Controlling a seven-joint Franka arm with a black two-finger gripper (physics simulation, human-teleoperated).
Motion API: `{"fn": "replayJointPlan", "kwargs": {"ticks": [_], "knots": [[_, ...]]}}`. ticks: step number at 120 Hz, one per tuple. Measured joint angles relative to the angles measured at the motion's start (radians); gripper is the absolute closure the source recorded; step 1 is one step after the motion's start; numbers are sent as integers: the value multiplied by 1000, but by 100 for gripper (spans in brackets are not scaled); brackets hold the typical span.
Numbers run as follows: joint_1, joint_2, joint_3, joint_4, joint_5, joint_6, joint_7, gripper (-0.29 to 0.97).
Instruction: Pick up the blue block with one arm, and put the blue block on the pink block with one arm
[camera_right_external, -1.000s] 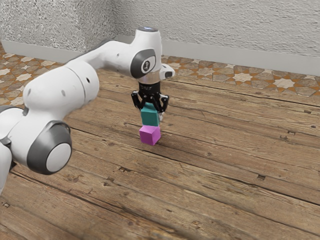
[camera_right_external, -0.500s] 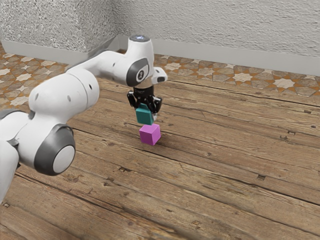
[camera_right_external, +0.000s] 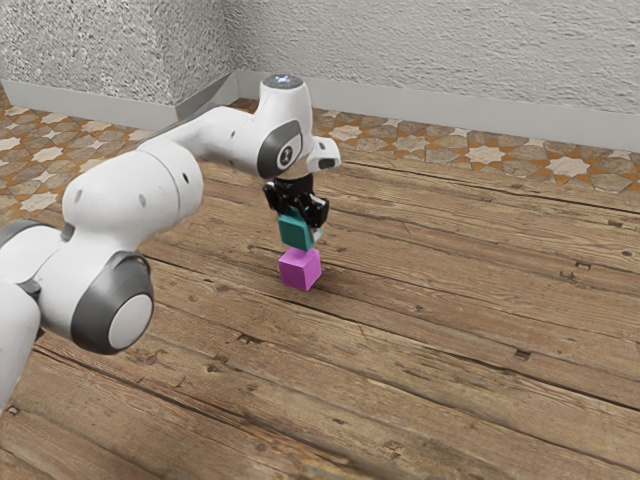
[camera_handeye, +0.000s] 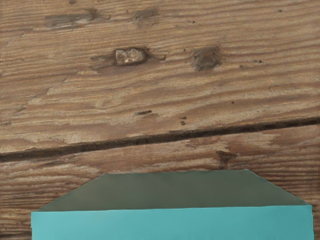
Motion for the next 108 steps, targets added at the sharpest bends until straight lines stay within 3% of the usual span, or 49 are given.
{"fn": "replayJointPlan", "kwargs": {"ticks": [36,60,108], "knots": [[6,-31,-14,-35,-8,7,38,42],[9,-120,-22,-201,-7,56,53,44],[2,-121,-22,-214,-2,94,61,45]]}}
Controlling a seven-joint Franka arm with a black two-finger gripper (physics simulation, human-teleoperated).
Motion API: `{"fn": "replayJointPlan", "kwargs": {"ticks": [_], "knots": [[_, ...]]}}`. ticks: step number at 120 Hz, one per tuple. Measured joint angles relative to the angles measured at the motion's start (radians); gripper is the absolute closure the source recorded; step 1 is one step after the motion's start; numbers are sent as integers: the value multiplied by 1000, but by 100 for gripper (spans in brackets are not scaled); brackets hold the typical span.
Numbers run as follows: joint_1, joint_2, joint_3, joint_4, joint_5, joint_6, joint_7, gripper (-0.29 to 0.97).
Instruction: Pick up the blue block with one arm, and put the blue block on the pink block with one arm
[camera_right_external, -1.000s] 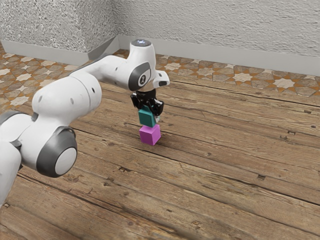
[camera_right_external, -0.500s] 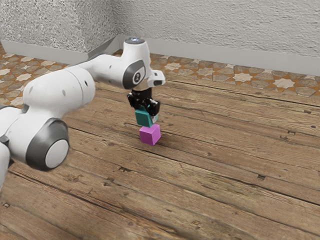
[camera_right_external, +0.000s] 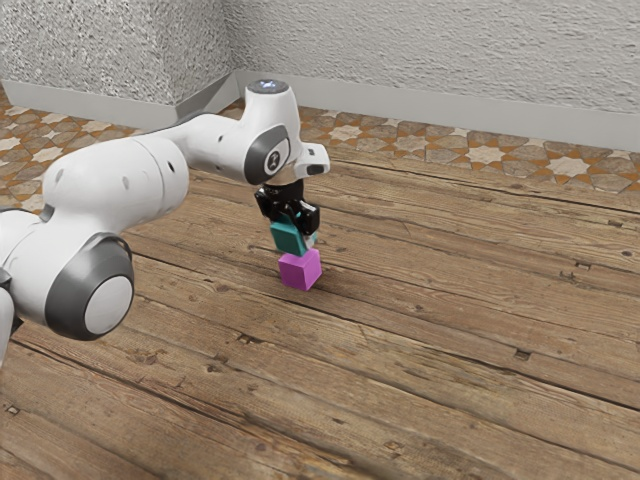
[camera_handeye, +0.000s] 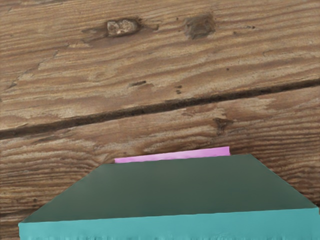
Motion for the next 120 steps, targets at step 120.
{"fn": "replayJointPlan", "kwargs": {"ticks": [120], "knots": [[29,-167,-23,-6,-32,-158,-158,0]]}}
